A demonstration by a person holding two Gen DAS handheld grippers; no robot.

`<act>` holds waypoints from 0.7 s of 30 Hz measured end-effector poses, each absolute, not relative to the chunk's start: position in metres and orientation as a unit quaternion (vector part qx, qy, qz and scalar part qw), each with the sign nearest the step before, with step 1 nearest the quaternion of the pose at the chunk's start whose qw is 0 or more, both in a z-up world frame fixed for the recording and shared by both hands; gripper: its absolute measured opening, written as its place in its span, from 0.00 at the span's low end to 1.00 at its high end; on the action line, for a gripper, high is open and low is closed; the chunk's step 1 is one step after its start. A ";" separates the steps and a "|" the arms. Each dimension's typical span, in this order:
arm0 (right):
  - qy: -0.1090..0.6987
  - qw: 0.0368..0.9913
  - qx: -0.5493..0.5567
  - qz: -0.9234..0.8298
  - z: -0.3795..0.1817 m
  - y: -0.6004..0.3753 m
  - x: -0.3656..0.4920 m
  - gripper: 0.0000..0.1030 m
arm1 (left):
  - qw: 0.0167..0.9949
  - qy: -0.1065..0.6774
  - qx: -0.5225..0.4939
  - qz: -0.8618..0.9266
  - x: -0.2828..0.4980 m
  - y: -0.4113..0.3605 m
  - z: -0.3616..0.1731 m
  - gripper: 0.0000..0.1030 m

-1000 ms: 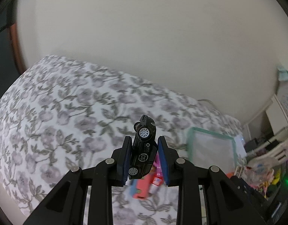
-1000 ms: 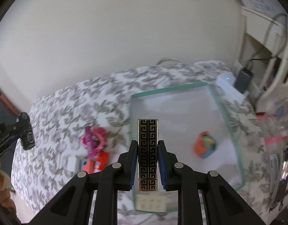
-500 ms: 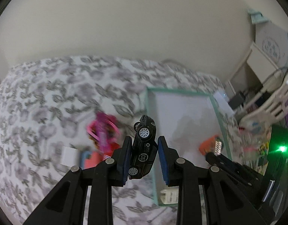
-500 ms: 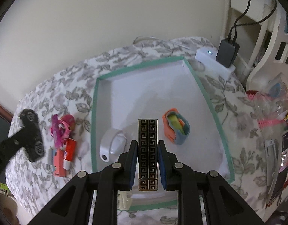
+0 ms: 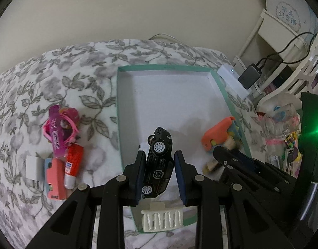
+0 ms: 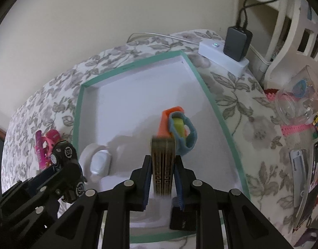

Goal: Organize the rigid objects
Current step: 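Carry the car and the patterned bar into the tray and open both grippers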

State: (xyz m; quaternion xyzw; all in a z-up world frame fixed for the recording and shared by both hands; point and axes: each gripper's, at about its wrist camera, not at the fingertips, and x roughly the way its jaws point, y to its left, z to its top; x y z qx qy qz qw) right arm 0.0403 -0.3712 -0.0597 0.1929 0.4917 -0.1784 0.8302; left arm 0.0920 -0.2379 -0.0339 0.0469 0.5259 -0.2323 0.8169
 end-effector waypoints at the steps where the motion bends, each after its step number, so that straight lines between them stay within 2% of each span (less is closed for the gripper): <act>1: 0.489 0.831 0.196 -0.178 -0.060 -0.373 0.040 0.22 | 0.817 0.526 0.046 -0.233 0.093 -0.240 -0.035 0.29; 21: 0.482 0.827 0.213 -0.195 -0.062 -0.392 0.033 0.22 | 0.808 0.530 0.059 -0.250 0.088 -0.258 -0.047 0.29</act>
